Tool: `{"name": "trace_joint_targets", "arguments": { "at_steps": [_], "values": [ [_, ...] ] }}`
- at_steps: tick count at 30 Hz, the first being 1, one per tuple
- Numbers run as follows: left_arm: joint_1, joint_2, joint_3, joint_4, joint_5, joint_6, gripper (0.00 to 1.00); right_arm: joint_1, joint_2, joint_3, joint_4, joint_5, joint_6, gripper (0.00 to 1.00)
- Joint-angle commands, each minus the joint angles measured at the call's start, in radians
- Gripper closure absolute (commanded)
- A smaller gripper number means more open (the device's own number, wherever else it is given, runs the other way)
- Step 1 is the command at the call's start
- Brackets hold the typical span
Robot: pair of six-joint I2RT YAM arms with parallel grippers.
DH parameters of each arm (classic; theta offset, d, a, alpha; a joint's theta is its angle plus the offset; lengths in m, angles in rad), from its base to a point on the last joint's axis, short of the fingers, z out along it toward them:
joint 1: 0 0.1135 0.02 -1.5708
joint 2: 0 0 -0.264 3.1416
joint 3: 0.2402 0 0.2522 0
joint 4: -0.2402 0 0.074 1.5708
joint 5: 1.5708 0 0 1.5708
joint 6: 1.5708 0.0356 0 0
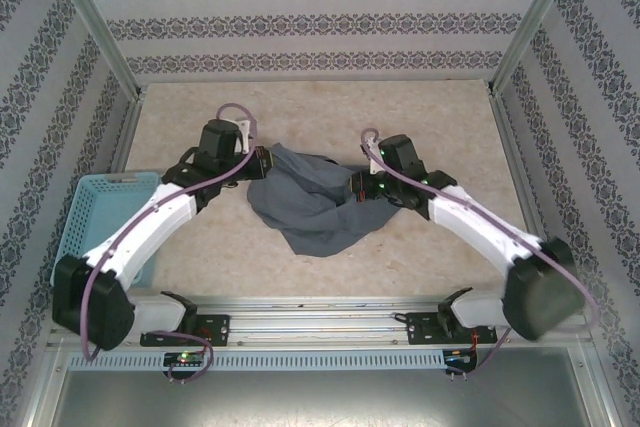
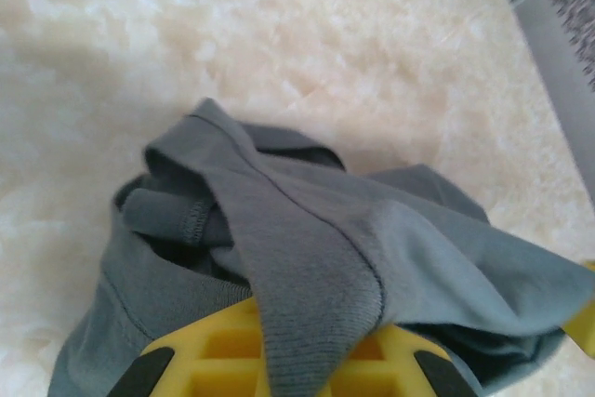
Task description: Fold the inside-out t-shirt
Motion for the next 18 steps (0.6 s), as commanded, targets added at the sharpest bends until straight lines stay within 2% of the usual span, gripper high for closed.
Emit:
{"name": "trace_joint_targets", "arguments": {
  "at_steps": [1, 4, 7, 9, 10, 11, 13, 16, 18],
  "values": [
    [0.012, 0.061, 0.022, 0.016, 0.043, -0.016, 1.0, -0.052, 0.132, 0.057, 0.038, 0.06, 0.018, 1.0],
    [0.012, 0.092, 0.04, 0.011, 0.067, -0.022, 1.0, -0.085, 0.194, 0.104, 0.033, 0.149, 0.01, 1.0],
    [0.011, 0.109, 0.055, 0.003, 0.081, -0.019, 1.0, -0.079, 0.181, 0.117, 0.011, 0.253, -0.016, 1.0],
    [0.012, 0.115, 0.056, 0.009, 0.086, -0.02, 1.0, -0.069, 0.163, 0.122, -0.01, 0.287, -0.037, 0.91],
    [0.011, 0.119, 0.057, 0.012, 0.084, -0.022, 1.0, -0.055, 0.151, 0.128, -0.026, 0.304, -0.052, 0.8],
    [0.012, 0.12, 0.056, 0.017, 0.084, -0.025, 1.0, -0.03, 0.14, 0.133, -0.055, 0.339, -0.073, 0.73],
    [0.011, 0.122, 0.06, 0.02, 0.088, -0.028, 1.0, 0.052, 0.104, 0.146, -0.104, 0.423, -0.115, 0.65],
    [0.011, 0.118, 0.063, 0.024, 0.101, -0.031, 1.0, 0.198, 0.051, 0.157, -0.133, 0.494, -0.154, 0.63],
    [0.011, 0.11, 0.06, 0.025, 0.102, -0.031, 1.0, 0.257, 0.039, 0.149, -0.103, 0.424, -0.143, 0.63]
  ]
}}
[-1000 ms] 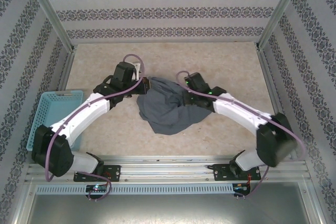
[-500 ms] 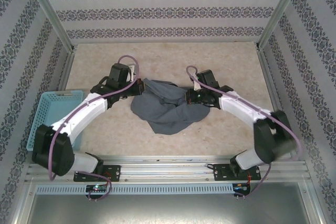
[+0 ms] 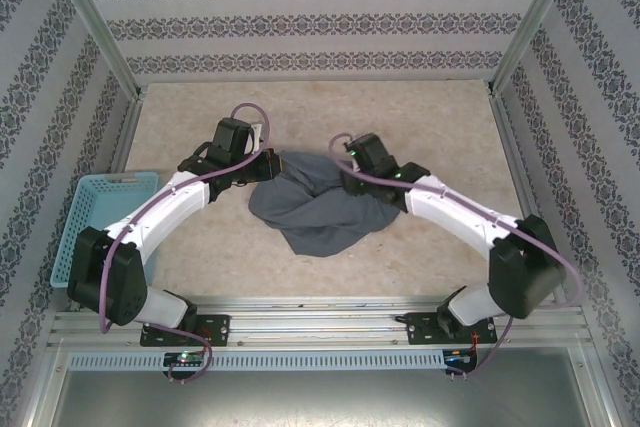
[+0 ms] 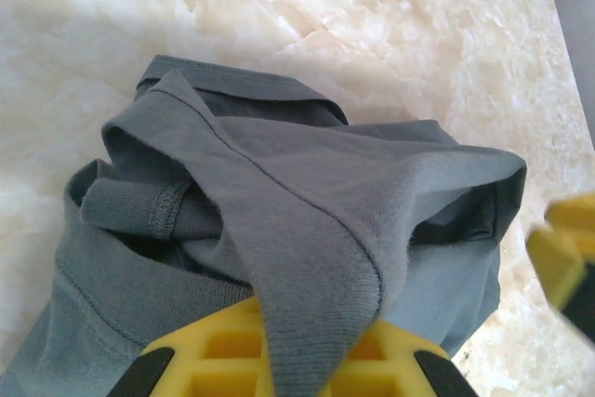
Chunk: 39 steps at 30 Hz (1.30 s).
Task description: Fold the inside-out t-shirt
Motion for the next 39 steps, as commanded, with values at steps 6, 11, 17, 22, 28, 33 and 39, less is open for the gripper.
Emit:
{"name": "trace_joint_targets", "arguments": {
  "at_steps": [6, 11, 17, 22, 28, 33, 39],
  "values": [
    [0.012, -0.023, 0.02, 0.017, 0.014, -0.01, 1.0, 0.098, 0.074, 0.021, 0.099, -0.073, -0.02, 0.66],
    [0.012, -0.027, 0.022, 0.01, 0.017, -0.01, 1.0, 0.082, 0.203, 0.055, 0.184, -0.121, -0.065, 0.66],
    [0.011, -0.039, 0.016, 0.008, 0.016, -0.01, 1.0, 0.053, 0.3, 0.096, 0.233, -0.161, -0.073, 0.65],
    [0.012, -0.042, 0.016, 0.005, 0.015, -0.01, 1.0, 0.052, 0.35, 0.11, 0.252, -0.179, -0.089, 0.61],
    [0.011, -0.037, 0.02, 0.005, 0.019, -0.011, 1.0, 0.05, 0.391, 0.126, 0.277, -0.171, -0.099, 0.6],
    [0.012, -0.039, 0.019, -0.003, 0.008, -0.011, 1.0, 0.047, 0.399, 0.142, 0.271, -0.108, -0.098, 0.81],
    [0.012, -0.028, 0.03, -0.047, -0.067, 0.011, 1.0, 0.056, 0.281, 0.107, 0.248, -0.106, -0.095, 1.0]
  ]
}}
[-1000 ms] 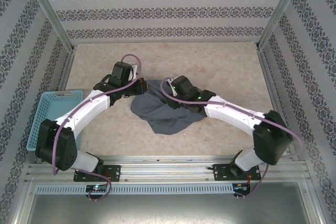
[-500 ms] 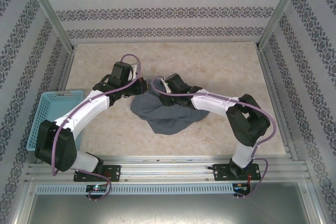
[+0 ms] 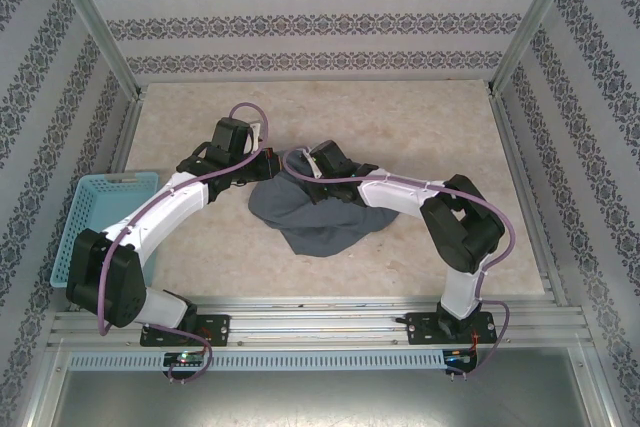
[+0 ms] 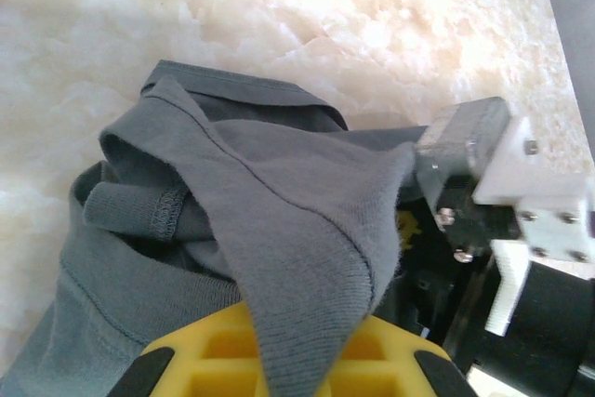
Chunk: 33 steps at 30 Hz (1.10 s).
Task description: Fold the inside-out t-shirt
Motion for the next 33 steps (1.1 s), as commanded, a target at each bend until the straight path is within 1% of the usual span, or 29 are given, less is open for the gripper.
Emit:
{"name": "trace_joint_targets", "arguments": {
  "at_steps": [1, 3, 8, 11, 13, 14, 19, 21, 25, 27, 29, 30, 32, 33],
  "values": [
    [0.011, -0.014, 0.034, -0.05, -0.063, 0.021, 1.0, 0.009, -0.123, -0.01, -0.017, 0.014, 0.001, 1.0],
    [0.012, -0.005, 0.04, -0.06, -0.082, 0.03, 1.0, 0.018, -0.183, -0.027, -0.042, -0.002, 0.012, 1.0],
    [0.012, 0.013, 0.054, -0.059, -0.083, 0.035, 1.0, 0.022, -0.297, -0.077, -0.072, -0.044, 0.062, 1.0],
    [0.012, 0.007, 0.052, -0.052, -0.065, 0.034, 1.0, 0.02, -0.315, -0.107, -0.059, -0.065, 0.061, 1.0],
    [0.012, -0.004, 0.046, -0.036, -0.048, 0.027, 1.0, 0.021, -0.279, -0.103, -0.051, -0.08, 0.04, 0.87],
    [0.012, -0.008, 0.045, -0.033, -0.04, 0.027, 1.0, 0.019, -0.253, -0.099, -0.04, -0.08, 0.031, 0.84],
    [0.011, -0.013, 0.041, -0.052, -0.037, 0.032, 1.0, 0.004, -0.117, -0.032, -0.008, -0.081, -0.038, 0.74],
    [0.011, -0.024, 0.031, -0.045, -0.031, 0.03, 1.0, 0.006, -0.079, -0.011, 0.013, -0.093, -0.064, 0.68],
    [0.011, -0.036, 0.021, -0.037, -0.017, 0.027, 1.0, 0.017, -0.043, -0.008, 0.061, -0.116, -0.092, 0.54],
    [0.011, -0.032, 0.02, -0.034, -0.004, 0.025, 1.0, 0.025, -0.03, -0.008, 0.077, -0.116, -0.103, 0.51],
    [0.012, -0.029, 0.018, -0.033, 0.005, 0.023, 1.0, 0.027, -0.01, 0.004, 0.081, -0.081, -0.1, 0.51],
    [0.011, -0.029, 0.018, -0.031, 0.009, 0.021, 1.0, 0.024, 0.006, 0.022, 0.069, -0.048, -0.095, 0.53],
    [0.011, -0.029, 0.016, -0.032, 0.011, 0.019, 1.0, 0.018, 0.029, 0.046, 0.057, -0.007, -0.1, 0.62],
    [0.012, -0.032, 0.013, -0.033, 0.004, 0.02, 1.0, 0.015, 0.031, 0.047, 0.064, 0.011, -0.103, 0.67]
  ]
}}
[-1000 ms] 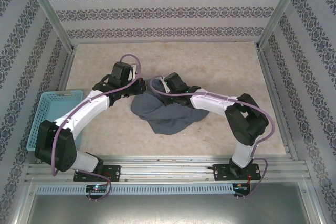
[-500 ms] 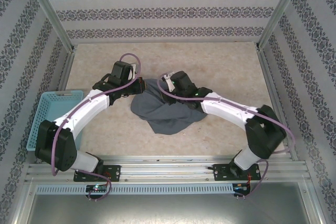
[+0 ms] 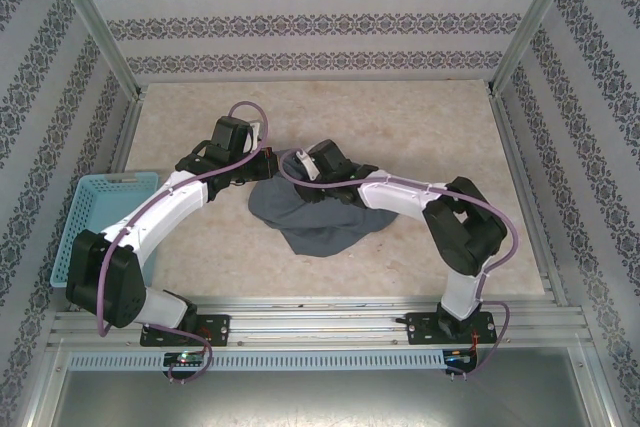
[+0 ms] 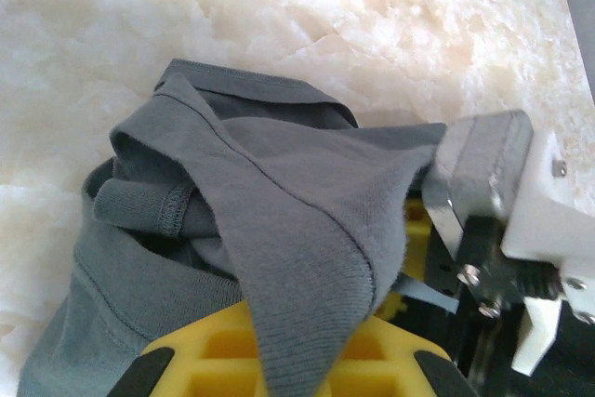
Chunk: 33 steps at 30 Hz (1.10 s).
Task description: Fold the inside-out t-shirt
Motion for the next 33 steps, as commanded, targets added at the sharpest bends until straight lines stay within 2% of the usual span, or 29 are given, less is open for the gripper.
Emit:
{"name": "trace_joint_targets", "arguments": {
  "at_steps": [1, 3, 6, 11, 18, 20, 22, 25, 28, 31, 33],
  "values": [
    [0.012, -0.029, -0.01, 0.006, 0.003, 0.007, 1.0, -0.002, 0.026, 0.034, 0.028, 0.076, -0.021, 0.73],
    [0.012, -0.025, -0.005, -0.011, -0.033, 0.012, 1.0, -0.01, 0.006, 0.028, 0.021, 0.061, -0.024, 0.83],
    [0.011, -0.005, 0.019, -0.05, -0.089, 0.025, 1.0, 0.012, -0.069, 0.012, -0.02, 0.047, -0.029, 0.93],
    [0.011, 0.041, 0.065, -0.09, -0.184, 0.053, 1.0, 0.065, -0.232, 0.022, -0.146, 0.023, 0.0, 1.0],
    [0.01, 0.054, 0.09, -0.094, -0.22, 0.06, 1.0, 0.072, -0.376, 0.046, -0.268, -0.026, 0.111, 1.0],
    [0.0, 0.034, 0.077, -0.092, -0.191, 0.05, 0.91, 0.07, -0.38, 0.063, -0.285, -0.025, 0.149, 1.0],
    [-0.023, -0.039, 0.003, -0.036, -0.154, 0.018, 0.71, 0.068, -0.357, 0.1, -0.313, -0.012, 0.202, 1.0],
    [-0.063, -0.178, -0.137, 0.056, -0.138, -0.044, 0.5, 0.069, -0.321, 0.144, -0.332, -0.023, 0.263, 1.0],
    [-0.114, -0.258, -0.231, 0.133, -0.088, -0.086, 0.43, 0.069, -0.293, 0.171, -0.317, -0.04, 0.309, 1.0],
    [-0.21, -0.263, -0.28, 0.218, -0.097, -0.092, 0.38, 0.072, -0.257, 0.226, -0.35, -0.036, 0.334, 1.0],
    [-0.241, -0.254, -0.323, 0.33, -0.081, -0.123, 0.36, 0.076, -0.245, 0.242, -0.358, -0.023, 0.355, 1.0]
  ]
}}
